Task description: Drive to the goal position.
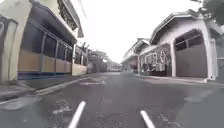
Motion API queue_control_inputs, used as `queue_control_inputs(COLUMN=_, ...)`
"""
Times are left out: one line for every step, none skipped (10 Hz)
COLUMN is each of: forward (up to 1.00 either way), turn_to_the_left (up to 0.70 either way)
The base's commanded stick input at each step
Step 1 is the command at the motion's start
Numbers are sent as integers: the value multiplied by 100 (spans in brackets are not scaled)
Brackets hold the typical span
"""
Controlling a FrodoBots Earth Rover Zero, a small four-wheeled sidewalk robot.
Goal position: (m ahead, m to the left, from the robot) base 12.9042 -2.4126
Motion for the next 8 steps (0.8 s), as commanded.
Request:
queue_control_inputs(forward=70, turn_to_the_left=0)
queue_control_inputs(forward=70, turn_to_the_left=0)
queue_control_inputs(forward=70, turn_to_the_left=0)
queue_control_inputs(forward=70, turn_to_the_left=0)
queue_control_inputs(forward=70, turn_to_the_left=0)
queue_control_inputs(forward=70, turn_to_the_left=0)
queue_control_inputs(forward=70, turn_to_the_left=-14)
queue_control_inputs(forward=70, turn_to_the_left=-35)
